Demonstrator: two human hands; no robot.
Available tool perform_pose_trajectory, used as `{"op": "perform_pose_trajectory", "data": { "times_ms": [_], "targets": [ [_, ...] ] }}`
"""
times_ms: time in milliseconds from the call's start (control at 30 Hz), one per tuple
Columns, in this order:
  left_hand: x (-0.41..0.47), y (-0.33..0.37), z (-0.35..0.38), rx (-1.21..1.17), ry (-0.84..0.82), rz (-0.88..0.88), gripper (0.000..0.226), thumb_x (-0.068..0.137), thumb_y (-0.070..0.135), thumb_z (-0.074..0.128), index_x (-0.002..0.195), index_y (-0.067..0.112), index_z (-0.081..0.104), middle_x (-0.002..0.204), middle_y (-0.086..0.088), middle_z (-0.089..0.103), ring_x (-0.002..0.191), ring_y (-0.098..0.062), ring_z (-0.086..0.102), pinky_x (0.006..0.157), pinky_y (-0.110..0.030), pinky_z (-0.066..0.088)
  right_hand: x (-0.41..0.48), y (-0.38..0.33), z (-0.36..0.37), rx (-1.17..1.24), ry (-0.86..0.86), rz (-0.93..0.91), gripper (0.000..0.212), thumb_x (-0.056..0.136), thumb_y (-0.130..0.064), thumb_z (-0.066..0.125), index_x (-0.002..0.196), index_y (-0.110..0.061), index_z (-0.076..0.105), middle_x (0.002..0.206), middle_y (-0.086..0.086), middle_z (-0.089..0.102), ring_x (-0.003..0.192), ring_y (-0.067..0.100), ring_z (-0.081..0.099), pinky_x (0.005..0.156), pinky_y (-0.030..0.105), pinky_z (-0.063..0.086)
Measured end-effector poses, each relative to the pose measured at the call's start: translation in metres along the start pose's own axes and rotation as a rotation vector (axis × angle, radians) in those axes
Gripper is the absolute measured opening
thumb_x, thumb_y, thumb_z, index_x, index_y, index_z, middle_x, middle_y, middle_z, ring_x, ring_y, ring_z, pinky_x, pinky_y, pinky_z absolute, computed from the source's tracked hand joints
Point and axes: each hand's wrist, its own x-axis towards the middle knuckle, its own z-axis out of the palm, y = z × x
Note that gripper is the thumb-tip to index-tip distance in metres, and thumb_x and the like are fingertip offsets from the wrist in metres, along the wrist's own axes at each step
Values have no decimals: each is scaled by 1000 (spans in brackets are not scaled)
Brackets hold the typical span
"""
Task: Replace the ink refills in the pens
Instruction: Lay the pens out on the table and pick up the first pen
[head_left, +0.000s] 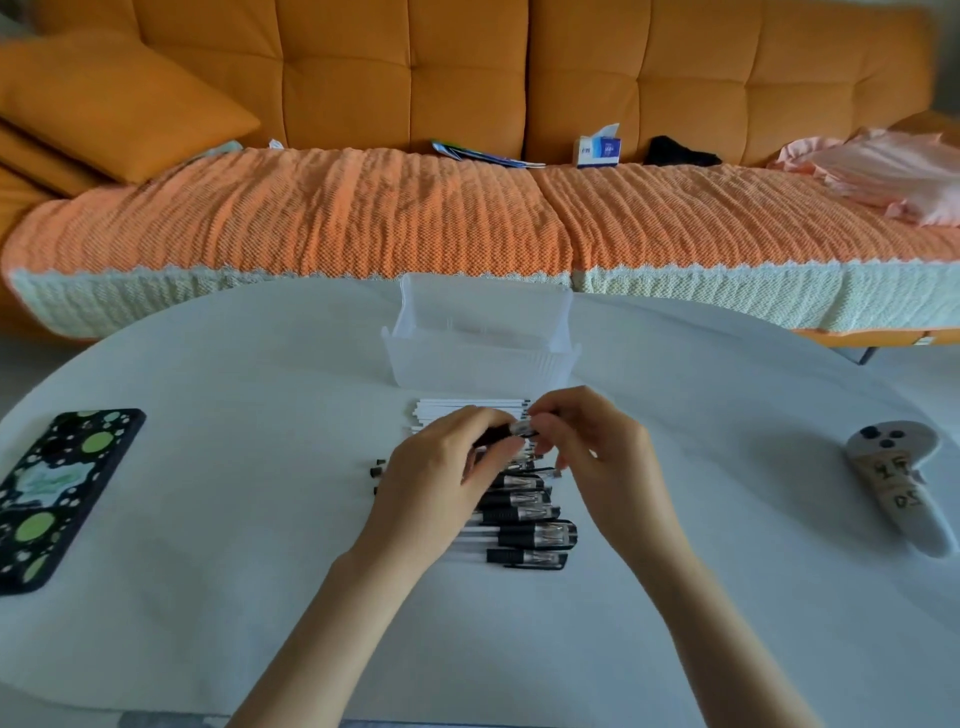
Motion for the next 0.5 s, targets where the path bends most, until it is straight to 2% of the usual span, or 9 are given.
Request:
{"op": "perform_pose_trajectory", "data": {
  "times_ms": [100,167,267,333,400,467,500],
  "targets": [
    [-2,-2,-3,99,0,22,33,89,49,43,93,25,66,74,20,59,65,4,44,59,-7,34,-5,5,-1,51,-57,55,11,85,-11,65,84,-22,65,66,-9,66,62,9,60,62,28,48],
    [-7,-3,-3,86,-29,8,32,89,46,42,92,26,67,76,18,64,71,1,48,63,-8,38,-9,11,-2,72,-91,83,10,82,-10,68,84,-20,67,63,-9,65,59,9,58,60,23,47],
    [-8,0,0,41,-93,-41,35,89,45,39,92,28,68,76,16,66,75,-3,56,64,-20,47,-10,17,-4,113,-99,116,15,81,-4,68,79,-19,66,61,0,63,56,14,56,56,24,47],
    [-6,3,1,63,-73,-62,30,88,48,43,93,32,68,76,18,66,70,-1,55,58,-21,47,-7,18,-5,112,-109,111,17,81,-2,66,79,-18,65,61,0,63,56,14,57,57,22,47],
    [-4,4,2,91,-55,-89,23,87,49,49,92,36,67,63,20,60,59,2,50,50,-19,42,-6,18,-5,110,-112,97,16,81,0,66,79,-16,65,61,-3,64,56,13,57,59,20,47],
    [-2,4,3,108,-62,-107,22,86,51,50,93,39,67,55,20,53,52,6,46,49,-18,40,-6,18,-6,123,-102,93,15,81,0,66,79,-15,64,62,-4,64,57,11,57,59,19,47],
    [-2,3,4,115,-71,-111,24,85,54,49,95,41,67,57,19,57,51,4,46,50,-19,42,-7,19,-8,124,-94,93,14,81,0,66,79,-14,64,63,-2,64,57,11,57,60,18,47]
  ]
}}
